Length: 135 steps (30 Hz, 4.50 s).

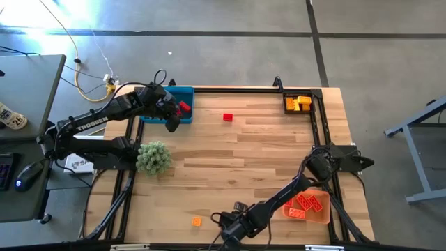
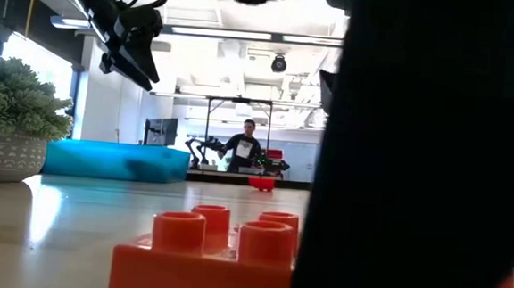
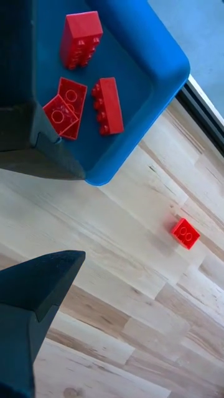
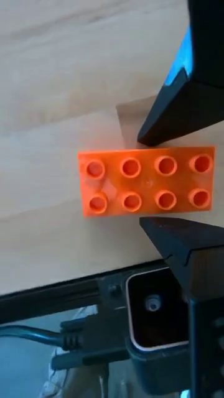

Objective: Sort & place blocks by color
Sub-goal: Put the orange game piece into the orange bin, then put the yellow game piece into the black bin

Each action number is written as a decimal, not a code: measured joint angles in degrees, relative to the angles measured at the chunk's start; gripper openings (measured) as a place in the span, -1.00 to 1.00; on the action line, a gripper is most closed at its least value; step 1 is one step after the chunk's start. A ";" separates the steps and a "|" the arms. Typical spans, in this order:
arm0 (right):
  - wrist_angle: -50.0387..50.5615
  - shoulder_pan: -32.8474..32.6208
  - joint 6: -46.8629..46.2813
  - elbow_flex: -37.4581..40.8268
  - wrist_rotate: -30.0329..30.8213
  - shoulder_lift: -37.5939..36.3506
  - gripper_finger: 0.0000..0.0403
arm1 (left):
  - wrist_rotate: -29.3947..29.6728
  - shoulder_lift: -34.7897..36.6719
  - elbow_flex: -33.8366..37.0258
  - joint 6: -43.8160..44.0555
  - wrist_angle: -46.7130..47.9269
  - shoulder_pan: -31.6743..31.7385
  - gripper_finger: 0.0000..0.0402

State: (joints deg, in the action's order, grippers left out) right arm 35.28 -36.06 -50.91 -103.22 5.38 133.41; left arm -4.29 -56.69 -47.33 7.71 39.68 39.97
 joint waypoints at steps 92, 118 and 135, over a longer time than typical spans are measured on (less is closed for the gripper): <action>24.90 -18.36 -47.78 41.59 -5.45 -40.10 -0.47 | -10.47 0.00 0.02 9.56 -14.44 -21.70 -0.08; 47.99 -15.22 -39.53 31.17 6.53 -46.17 0.15 | -0.01 0.00 0.02 27.36 -14.41 -40.68 -0.08; 48.03 -7.78 -42.82 31.17 11.13 -54.86 0.15 | -3.98 -6.85 0.04 34.20 -14.41 -54.33 -0.08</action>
State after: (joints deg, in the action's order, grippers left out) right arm 83.30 -43.84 -93.73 -72.05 16.51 78.56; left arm -8.27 -63.54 -47.29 41.91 25.27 -14.36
